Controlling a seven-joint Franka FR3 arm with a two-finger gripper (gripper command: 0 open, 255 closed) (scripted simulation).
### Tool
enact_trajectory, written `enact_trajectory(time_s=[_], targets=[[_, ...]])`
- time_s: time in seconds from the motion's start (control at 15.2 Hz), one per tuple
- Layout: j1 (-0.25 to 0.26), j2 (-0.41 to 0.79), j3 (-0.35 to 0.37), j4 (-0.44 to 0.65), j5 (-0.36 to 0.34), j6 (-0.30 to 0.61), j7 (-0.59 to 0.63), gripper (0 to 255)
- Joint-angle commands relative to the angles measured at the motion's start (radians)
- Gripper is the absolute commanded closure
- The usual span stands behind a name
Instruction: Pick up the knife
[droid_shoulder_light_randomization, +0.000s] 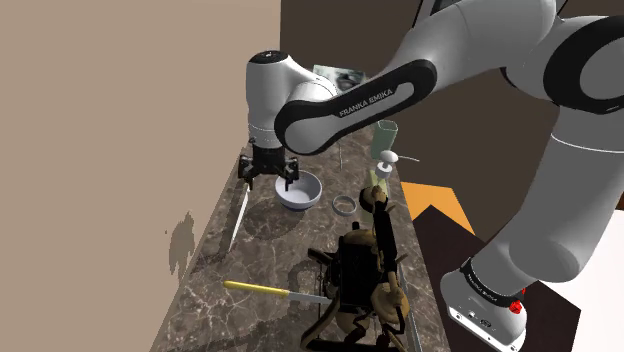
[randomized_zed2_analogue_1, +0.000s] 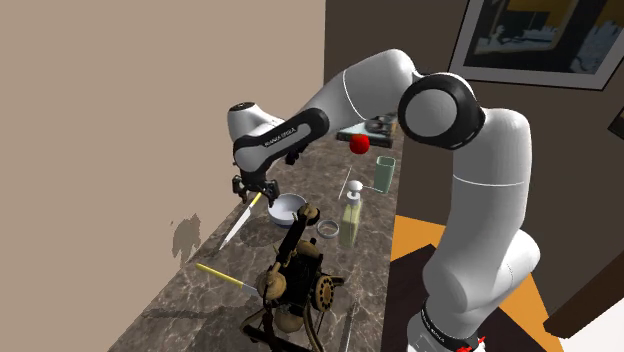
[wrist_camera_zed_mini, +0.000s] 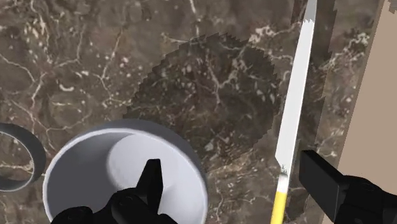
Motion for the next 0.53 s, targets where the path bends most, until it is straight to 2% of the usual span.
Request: enact_trajectory(time_s=[0.0, 0.33, 0.46], targets=[[0.037, 0.089, -0.026, 0.085, -0.05, -0.01, 0.062, 0], [0.137, 0.3, -0.097, 0.316, -0.126, -0.042, 0.17, 0], [0.146, 0.323, -0.106, 0.333, -0.133, -0.036, 0.179, 0]])
